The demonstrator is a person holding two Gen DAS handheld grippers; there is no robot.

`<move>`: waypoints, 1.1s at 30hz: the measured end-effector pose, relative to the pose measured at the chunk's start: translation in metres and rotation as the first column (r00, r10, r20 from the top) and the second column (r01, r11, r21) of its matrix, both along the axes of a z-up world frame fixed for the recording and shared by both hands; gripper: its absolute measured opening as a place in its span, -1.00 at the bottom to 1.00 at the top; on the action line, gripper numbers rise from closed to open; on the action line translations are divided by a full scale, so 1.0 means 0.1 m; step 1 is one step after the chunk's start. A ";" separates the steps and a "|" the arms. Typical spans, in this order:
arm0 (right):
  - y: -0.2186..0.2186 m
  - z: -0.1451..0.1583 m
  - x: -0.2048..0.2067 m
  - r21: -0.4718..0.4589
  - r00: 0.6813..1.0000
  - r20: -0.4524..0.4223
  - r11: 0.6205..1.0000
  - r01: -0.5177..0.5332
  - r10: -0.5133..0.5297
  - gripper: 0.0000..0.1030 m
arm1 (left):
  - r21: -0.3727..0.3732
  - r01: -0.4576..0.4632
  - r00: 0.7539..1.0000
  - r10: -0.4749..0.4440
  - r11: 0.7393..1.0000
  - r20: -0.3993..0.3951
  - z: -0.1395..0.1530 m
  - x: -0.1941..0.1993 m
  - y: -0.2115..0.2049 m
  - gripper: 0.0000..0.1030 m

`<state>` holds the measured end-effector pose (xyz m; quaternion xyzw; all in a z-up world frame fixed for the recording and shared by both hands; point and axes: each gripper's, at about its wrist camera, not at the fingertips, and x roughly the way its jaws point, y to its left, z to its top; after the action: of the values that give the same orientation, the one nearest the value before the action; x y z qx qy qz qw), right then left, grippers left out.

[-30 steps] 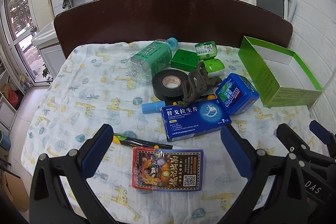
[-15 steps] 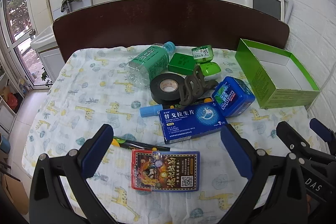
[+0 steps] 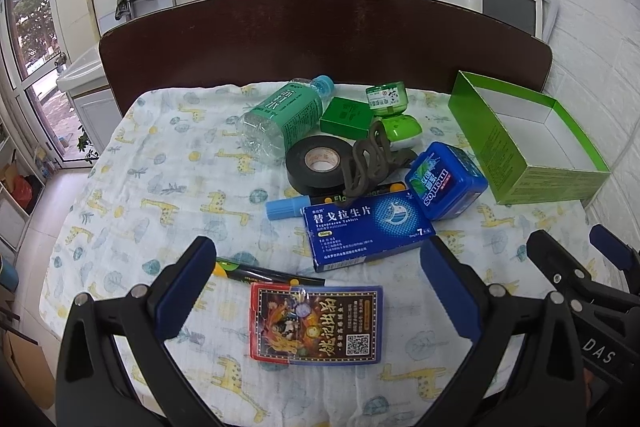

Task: Organize rigid objects
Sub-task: 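Move the right tool toward the red-and-blue card box, then grasp the red-and-blue card box with the right gripper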

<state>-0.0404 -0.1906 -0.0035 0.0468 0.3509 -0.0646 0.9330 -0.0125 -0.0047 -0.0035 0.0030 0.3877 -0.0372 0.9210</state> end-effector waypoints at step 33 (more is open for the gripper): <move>0.41 -0.31 0.13 0.268 0.963 -0.079 0.936 -0.227 0.257 0.75 | -0.416 0.036 0.989 -0.092 0.908 -0.116 -0.38 0.04 0.82 0.78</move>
<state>-0.0270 -0.1493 -0.0344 0.1200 0.4114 0.0943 0.8986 -0.0080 0.0770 -0.0411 -0.1816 0.4313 -0.1486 0.8712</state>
